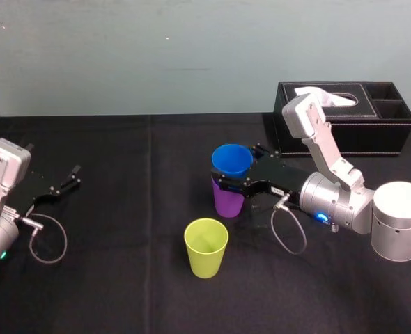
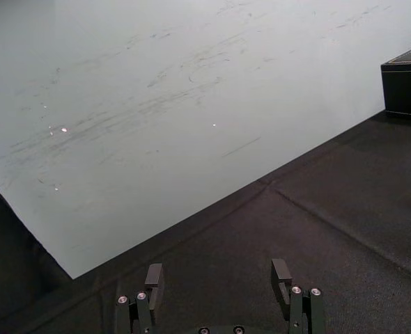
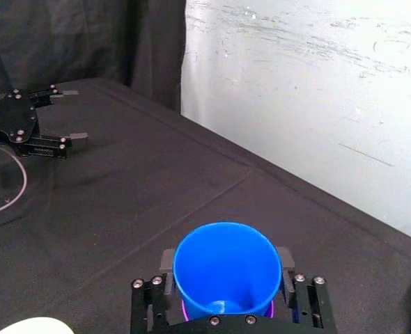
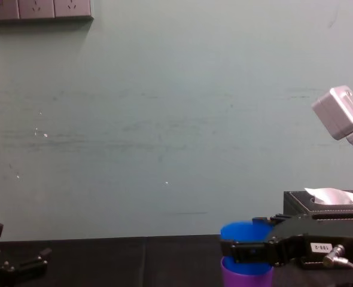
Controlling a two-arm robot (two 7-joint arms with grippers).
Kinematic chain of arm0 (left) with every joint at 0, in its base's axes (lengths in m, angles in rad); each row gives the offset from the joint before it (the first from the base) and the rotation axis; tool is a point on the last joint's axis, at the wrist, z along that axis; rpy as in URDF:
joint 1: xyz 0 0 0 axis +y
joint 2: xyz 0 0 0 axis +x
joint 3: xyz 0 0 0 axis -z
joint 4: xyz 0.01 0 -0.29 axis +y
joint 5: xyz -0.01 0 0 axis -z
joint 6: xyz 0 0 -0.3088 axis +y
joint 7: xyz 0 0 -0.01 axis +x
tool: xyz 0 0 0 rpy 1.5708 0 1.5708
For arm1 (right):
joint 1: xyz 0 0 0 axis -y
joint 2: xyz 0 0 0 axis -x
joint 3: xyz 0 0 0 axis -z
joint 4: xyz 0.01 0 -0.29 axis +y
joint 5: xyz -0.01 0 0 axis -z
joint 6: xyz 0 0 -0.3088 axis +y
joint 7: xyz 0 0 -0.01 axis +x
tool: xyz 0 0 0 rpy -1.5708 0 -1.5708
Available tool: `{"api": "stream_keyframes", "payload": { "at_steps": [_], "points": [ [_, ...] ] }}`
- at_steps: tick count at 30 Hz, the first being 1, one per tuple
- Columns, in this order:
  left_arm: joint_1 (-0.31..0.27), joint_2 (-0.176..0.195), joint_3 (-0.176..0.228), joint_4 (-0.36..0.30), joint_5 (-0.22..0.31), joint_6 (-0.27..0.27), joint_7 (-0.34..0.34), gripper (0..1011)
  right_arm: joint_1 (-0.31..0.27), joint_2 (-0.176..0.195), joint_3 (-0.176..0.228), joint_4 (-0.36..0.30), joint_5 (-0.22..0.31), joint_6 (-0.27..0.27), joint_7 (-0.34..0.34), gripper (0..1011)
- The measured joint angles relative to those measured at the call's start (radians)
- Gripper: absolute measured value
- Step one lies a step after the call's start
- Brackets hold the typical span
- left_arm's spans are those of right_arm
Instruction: Stack the three plastic cups sequentially using one hand.
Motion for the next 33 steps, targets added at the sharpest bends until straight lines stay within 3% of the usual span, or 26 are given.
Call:
{"api": "stream_keyframes", "payload": {
  "at_steps": [6,23,27,33],
  "points": [
    [0.000,0.000,0.000,0.000,0.000,0.000,0.000,1010,0.000,0.000,-0.001,-0.001,0.000,0.001,-0.002,1002],
    [0.000,0.000,0.000,0.000,0.000,0.000,0.000,1010,-0.005,0.005,0.000,-0.015,-0.001,0.001,-0.004,1002],
    [0.000,0.000,0.000,0.000,0.000,0.000,0.000,1010,-0.027,0.025,0.013,-0.058,0.007,-0.003,-0.001,1003],
    [0.000,0.000,0.000,0.000,0.000,0.000,0.000,1010,-0.095,0.091,0.049,-0.156,0.057,-0.026,0.036,1003]
  ]
}}
